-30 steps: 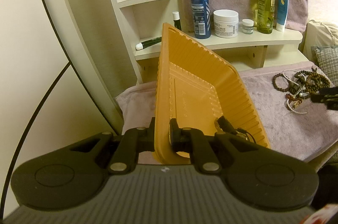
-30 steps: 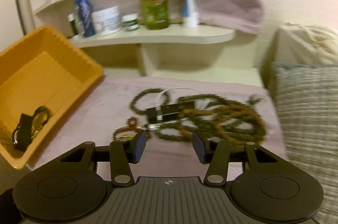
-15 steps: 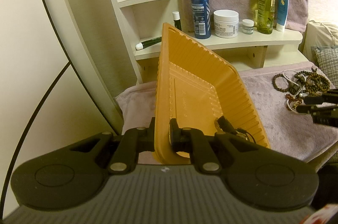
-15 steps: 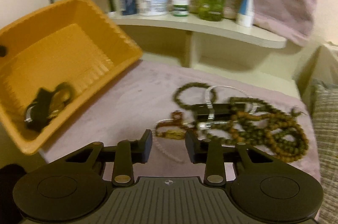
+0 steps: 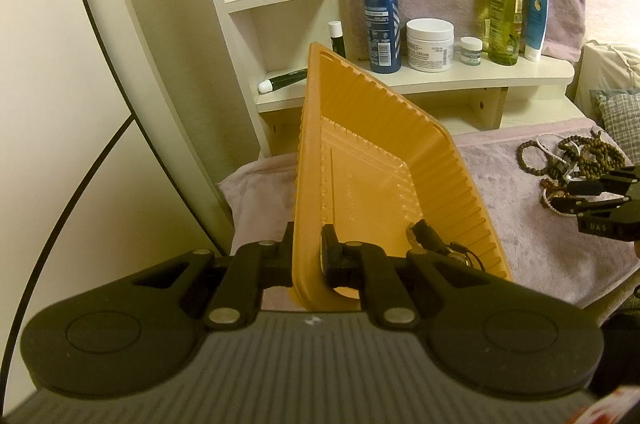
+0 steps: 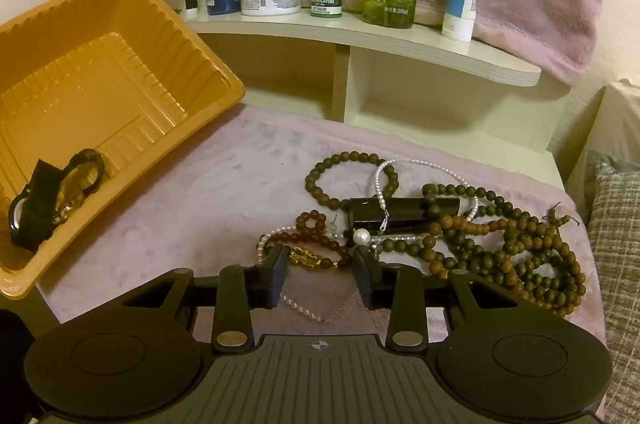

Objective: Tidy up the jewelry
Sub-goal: 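Close the right tool on the small gold charm, then carry the gold charm into the orange tray and open the right tool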

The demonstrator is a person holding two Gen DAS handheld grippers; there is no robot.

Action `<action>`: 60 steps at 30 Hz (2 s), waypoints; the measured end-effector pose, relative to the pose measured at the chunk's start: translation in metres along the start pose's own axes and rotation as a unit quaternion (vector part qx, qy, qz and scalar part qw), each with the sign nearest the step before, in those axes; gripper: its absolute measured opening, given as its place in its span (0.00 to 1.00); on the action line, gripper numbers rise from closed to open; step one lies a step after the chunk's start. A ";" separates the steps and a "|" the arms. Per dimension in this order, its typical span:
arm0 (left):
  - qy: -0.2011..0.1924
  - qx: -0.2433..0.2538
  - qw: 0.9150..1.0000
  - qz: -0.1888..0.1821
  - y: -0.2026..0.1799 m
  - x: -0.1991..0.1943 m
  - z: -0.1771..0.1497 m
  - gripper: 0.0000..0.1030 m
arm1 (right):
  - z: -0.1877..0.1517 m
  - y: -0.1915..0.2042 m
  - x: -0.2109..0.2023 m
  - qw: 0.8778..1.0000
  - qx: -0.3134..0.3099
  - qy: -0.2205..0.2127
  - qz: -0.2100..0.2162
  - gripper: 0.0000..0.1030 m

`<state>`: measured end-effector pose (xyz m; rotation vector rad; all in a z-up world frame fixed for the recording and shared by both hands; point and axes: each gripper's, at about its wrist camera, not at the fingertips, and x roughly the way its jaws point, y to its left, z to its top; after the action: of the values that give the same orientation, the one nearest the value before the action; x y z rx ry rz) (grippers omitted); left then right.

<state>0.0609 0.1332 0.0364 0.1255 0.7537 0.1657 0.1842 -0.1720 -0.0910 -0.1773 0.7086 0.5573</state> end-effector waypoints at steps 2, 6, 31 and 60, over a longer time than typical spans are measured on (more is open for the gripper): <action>0.000 -0.001 1.000 0.000 0.000 0.000 0.000 0.09 | 0.000 0.002 -0.001 1.000 0.000 -0.001 0.002 0.27; 0.000 -0.001 1.000 -0.001 0.001 0.001 0.000 0.09 | 0.001 0.008 -0.002 1.000 -0.015 0.002 0.003 0.11; -0.001 -0.004 1.000 -0.002 0.001 0.000 0.000 0.09 | 0.051 0.025 -0.069 0.994 -0.009 -0.102 0.032 0.09; -0.001 -0.010 1.000 -0.007 0.003 0.000 0.000 0.09 | 0.059 0.110 -0.039 0.982 -0.011 -0.075 0.172 0.17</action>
<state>0.0607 0.1363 0.0369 0.1015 0.7499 0.1599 0.1339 -0.0757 -0.0173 -0.0317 0.5897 0.9005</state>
